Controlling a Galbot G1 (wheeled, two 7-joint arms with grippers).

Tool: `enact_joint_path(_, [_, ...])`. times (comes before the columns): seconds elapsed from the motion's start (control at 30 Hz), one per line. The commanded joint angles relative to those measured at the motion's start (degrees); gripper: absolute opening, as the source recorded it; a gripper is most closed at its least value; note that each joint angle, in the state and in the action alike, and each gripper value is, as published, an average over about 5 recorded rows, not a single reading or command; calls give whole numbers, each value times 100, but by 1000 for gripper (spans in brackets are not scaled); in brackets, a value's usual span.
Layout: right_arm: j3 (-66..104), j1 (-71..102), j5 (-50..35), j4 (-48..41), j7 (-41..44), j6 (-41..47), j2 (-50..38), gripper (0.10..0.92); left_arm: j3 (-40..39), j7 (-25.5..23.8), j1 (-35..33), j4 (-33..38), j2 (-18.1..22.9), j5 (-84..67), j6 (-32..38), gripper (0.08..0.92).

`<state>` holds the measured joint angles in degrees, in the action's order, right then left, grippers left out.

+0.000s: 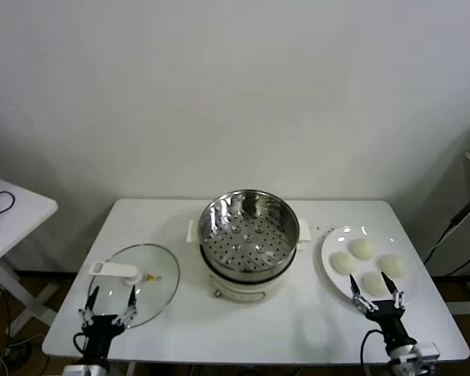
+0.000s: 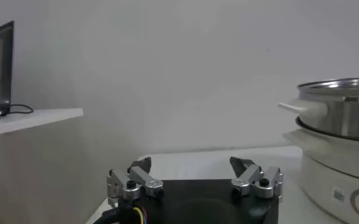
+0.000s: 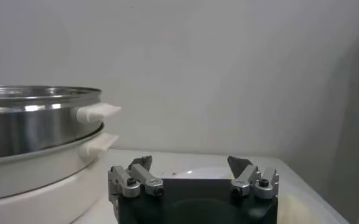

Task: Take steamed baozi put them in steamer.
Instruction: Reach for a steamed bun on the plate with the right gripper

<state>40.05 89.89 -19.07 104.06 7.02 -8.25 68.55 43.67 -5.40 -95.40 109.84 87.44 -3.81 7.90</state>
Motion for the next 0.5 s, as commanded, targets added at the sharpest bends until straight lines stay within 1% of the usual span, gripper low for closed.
enact_joint_path(0.03, [87,-470,261,19,282,235,-596,823,-36,161,61,60,3,74,-53,823])
enact_joint_path(0.13, [104,-843,264,-3,439,628,-1118,823,-85,260,92,160,47,135,-67,823])
enact_joint_path(0.23, [48,-1220,288,-83,818,1140,-1837,823,-120,300,136,196,70,246,-62,823])
enact_joint_path(0.4, [-351,-1866,327,-591,1772,1448,-3254,823,-165,323,168,129,55,317,-55,823])
enact_joint_path(0.5, [-728,-2511,459,-1084,2468,1482,-3855,823,-200,354,158,113,65,318,-34,823])
